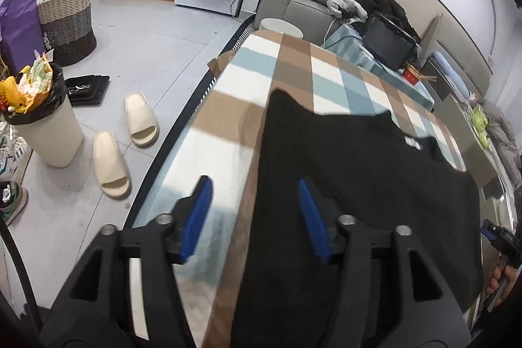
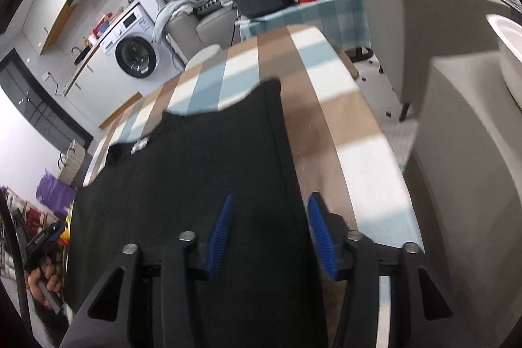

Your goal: Fold small clothes

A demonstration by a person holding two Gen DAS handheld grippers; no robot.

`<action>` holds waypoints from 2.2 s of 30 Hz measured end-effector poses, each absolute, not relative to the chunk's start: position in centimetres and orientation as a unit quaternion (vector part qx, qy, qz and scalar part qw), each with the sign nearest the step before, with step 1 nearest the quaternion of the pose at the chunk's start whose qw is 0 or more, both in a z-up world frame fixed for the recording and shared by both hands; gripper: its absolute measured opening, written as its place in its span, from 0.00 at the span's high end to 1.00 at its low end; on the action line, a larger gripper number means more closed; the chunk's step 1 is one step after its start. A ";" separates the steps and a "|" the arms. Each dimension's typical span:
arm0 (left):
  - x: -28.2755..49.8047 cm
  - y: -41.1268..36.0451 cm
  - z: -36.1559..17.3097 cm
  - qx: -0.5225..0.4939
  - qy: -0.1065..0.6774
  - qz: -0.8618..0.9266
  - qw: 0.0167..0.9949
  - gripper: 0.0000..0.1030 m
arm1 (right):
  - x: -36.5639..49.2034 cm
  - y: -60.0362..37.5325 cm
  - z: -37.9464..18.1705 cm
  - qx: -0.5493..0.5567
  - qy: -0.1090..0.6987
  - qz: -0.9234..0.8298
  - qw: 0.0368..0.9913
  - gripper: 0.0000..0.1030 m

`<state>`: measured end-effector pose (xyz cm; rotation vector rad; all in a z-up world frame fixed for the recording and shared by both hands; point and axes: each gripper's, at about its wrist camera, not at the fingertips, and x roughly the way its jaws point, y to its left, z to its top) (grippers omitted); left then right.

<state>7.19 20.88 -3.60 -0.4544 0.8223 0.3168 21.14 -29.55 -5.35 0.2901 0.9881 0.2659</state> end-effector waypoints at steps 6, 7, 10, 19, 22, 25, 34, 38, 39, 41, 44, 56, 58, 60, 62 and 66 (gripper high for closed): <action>2.9 17.4 -3.7 -0.198 0.419 0.137 0.876 0.36 | 15.1 -29.6 -5.6 0.110 0.498 0.158 0.846 0.41; 2.5 17.0 -3.7 -0.193 0.420 0.136 0.876 0.34 | 14.2 -29.7 -5.7 0.108 0.500 0.158 0.844 0.41; 0.5 15.7 -4.2 -0.191 0.427 0.138 0.873 0.33 | 11.5 -30.7 -6.1 0.123 0.504 0.159 0.840 0.39; -2.8 13.1 -4.5 -0.205 0.424 0.133 0.872 0.29 | 9.0 -32.0 -6.6 0.186 0.510 0.186 0.819 0.39; -3.1 12.2 -4.2 -0.198 0.419 0.132 0.876 0.24 | 9.0 -31.8 -6.5 0.196 0.505 0.202 0.816 0.40; -2.7 11.4 -3.7 -0.185 0.419 0.122 0.880 0.22 | 9.3 -32.2 -6.8 0.241 0.495 0.222 0.805 0.40; -0.7 11.8 -3.3 -0.189 0.425 0.130 0.875 0.18 | 8.7 -32.7 -5.3 0.247 0.472 0.234 0.813 0.45; -0.6 12.1 -3.7 -0.196 0.423 0.157 0.871 0.18 | 8.7 -32.3 -4.4 0.220 0.467 0.269 0.813 0.45; -0.7 12.2 -3.7 -0.200 0.420 0.161 0.871 0.18 | 8.8 -32.0 -4.3 0.213 0.466 0.276 0.813 0.45; -0.8 12.4 -3.5 -0.212 0.409 0.167 0.872 0.18 | 9.2 -31.8 -4.1 0.219 0.459 0.295 0.809 0.47; -0.6 12.8 -3.1 -0.221 0.398 0.173 0.874 0.18 | 9.6 -31.5 -4.2 0.245 0.454 0.321 0.794 0.50; 1.5 13.2 -3.1 -0.171 0.410 0.142 0.885 0.18 | 9.6 -30.5 -6.0 0.196 0.510 0.263 0.795 0.53; 1.8 13.3 -2.9 -0.173 0.403 0.136 0.889 0.18 | 9.8 -30.5 -6.0 0.202 0.506 0.267 0.795 0.53; 2.1 13.2 -2.7 -0.182 0.398 0.127 0.890 0.18 | 9.9 -30.3 -6.1 0.200 0.510 0.261 0.795 0.65; 2.3 12.8 -2.6 -0.185 0.396 0.118 0.892 0.18 | 10.0 -29.8 -5.8 0.178 0.510 0.246 0.805 0.81; 2.4 11.6 -2.5 -0.178 0.400 0.103 0.893 0.18 | 9.8 -29.6 -5.9 0.162 0.518 0.216 0.811 0.92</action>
